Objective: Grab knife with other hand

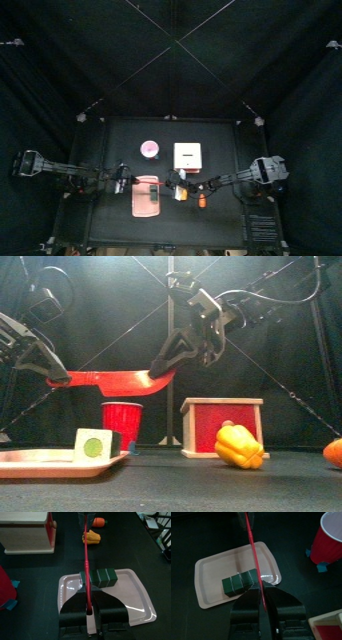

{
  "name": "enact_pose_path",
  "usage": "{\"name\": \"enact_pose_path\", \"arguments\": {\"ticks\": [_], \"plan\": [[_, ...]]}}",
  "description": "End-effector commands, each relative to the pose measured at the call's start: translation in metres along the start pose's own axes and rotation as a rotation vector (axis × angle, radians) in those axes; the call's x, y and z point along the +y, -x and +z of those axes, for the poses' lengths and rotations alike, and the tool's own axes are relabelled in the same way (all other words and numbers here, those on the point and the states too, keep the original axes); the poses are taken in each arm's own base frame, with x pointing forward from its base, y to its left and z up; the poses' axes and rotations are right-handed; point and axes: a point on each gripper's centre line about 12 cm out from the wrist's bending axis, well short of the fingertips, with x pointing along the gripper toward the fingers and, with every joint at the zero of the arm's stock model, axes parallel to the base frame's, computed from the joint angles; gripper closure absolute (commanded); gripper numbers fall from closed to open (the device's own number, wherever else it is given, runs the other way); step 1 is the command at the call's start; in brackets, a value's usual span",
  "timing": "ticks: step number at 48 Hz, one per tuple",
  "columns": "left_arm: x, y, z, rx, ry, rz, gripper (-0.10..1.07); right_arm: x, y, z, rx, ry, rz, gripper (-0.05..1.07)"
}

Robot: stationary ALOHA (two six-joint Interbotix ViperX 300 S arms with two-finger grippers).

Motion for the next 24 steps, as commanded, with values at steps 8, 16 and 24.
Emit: {"name": "enact_pose_path", "arguments": {"ticks": [8,16,24], "plan": [[-0.0015,-0.0025,0.0113,-0.033,-0.031,-0.014,0.66,-0.0008,0.0032,0.0162,-0.046,-0.026,-0.012,0.6],[-0.0019,-0.0025,0.0109,-0.03,-0.042,-0.018,0.66,-0.001,0.0028,0.0158,-0.045,-0.026,-0.014,0.6],[-0.003,-0.0023,0.0098,-0.029,-0.042,-0.023,0.66,-0.0011,0.0028,0.0145,-0.042,-0.025,-0.013,0.6]]}}
